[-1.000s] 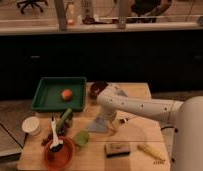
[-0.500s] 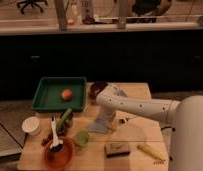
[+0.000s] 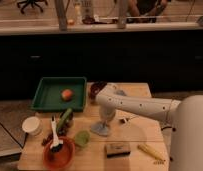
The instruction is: Wipe table surface with towel
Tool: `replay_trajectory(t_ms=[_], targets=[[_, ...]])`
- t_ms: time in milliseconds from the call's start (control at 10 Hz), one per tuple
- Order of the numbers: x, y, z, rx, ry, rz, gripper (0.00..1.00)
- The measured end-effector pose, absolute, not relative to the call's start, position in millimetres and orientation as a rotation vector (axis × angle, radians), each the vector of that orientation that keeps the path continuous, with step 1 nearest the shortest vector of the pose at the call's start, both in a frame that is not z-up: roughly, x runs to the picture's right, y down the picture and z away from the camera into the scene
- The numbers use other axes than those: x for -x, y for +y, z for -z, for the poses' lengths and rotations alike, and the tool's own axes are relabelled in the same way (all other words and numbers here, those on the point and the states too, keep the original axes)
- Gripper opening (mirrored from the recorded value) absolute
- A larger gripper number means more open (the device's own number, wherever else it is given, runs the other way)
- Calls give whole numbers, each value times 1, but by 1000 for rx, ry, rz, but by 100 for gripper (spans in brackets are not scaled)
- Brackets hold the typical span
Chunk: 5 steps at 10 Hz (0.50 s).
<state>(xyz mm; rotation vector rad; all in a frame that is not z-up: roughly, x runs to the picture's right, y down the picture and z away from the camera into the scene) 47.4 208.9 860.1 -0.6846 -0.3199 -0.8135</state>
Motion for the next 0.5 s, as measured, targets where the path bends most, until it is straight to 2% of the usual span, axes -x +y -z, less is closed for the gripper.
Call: replay_trajectory(t_ms=[500], targets=[[-50, 208, -860, 684, -297, 808, 0]])
